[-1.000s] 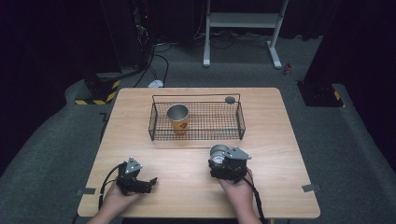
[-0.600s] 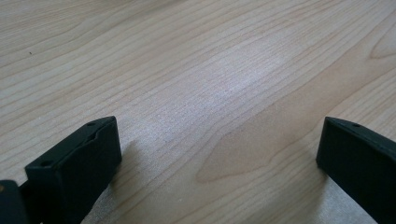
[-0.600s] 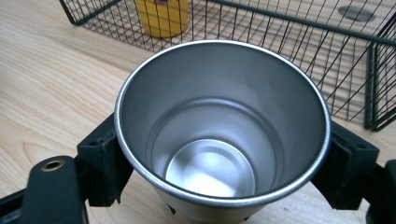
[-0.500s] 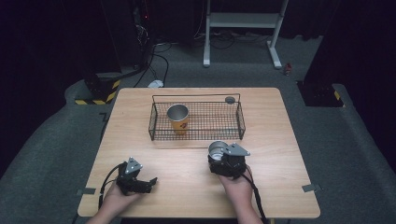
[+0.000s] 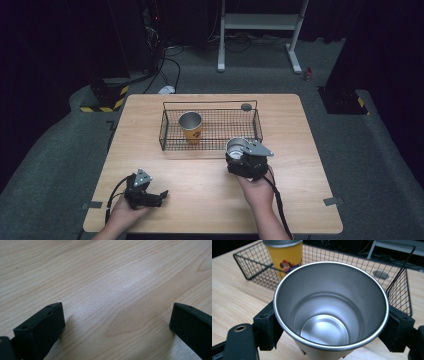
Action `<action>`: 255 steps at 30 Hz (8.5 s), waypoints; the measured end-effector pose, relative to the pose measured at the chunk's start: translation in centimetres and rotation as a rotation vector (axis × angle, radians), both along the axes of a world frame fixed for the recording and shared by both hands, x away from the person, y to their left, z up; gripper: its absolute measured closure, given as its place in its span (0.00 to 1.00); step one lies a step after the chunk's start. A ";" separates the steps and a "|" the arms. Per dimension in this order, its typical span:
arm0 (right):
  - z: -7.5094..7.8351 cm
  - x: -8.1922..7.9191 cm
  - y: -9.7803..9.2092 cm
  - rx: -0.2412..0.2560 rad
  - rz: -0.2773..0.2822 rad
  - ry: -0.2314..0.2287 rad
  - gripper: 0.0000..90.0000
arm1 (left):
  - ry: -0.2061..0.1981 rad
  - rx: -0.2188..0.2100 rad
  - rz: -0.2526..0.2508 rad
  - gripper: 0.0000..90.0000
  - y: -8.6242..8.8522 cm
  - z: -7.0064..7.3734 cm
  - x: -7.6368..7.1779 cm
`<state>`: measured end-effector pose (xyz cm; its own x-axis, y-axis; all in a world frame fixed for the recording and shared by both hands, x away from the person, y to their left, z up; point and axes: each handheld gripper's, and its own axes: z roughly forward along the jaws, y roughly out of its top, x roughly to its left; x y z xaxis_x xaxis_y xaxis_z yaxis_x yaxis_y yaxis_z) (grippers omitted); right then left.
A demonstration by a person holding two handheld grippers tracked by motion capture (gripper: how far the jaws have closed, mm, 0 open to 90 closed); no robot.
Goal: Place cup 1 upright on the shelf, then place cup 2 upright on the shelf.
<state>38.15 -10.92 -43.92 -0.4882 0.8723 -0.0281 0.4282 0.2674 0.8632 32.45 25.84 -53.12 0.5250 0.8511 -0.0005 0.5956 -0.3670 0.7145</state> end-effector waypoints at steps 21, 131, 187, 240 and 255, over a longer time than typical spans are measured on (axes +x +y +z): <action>3.6 3.6 0.6 0.003 -0.047 -0.075 0.21 | 0.002 0.004 -0.006 0.00 0.1 0.0 0.0; -2.7 15.4 4.4 -0.145 -0.157 0.265 0.15 | 0.002 0.002 -0.009 0.01 0.2 0.0 0.0; 0.9 12.4 2.9 -0.075 -0.131 0.088 0.17 | -0.001 0.010 -0.013 0.01 0.2 0.0 0.0; -7.0 -2.9 -11.4 -0.098 -0.186 0.128 0.13 | 0.001 0.004 -0.010 0.01 0.2 0.0 0.0; -8.6 -4.2 -13.0 -0.092 -0.218 0.250 0.10 | -0.002 0.010 -0.013 0.01 0.2 0.0 0.0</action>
<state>33.95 -23.93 -52.49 -0.2921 0.9563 -0.0149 0.6792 0.2184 0.7008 32.43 26.07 -53.08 0.5364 0.8439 0.0095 0.5890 -0.3824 0.7119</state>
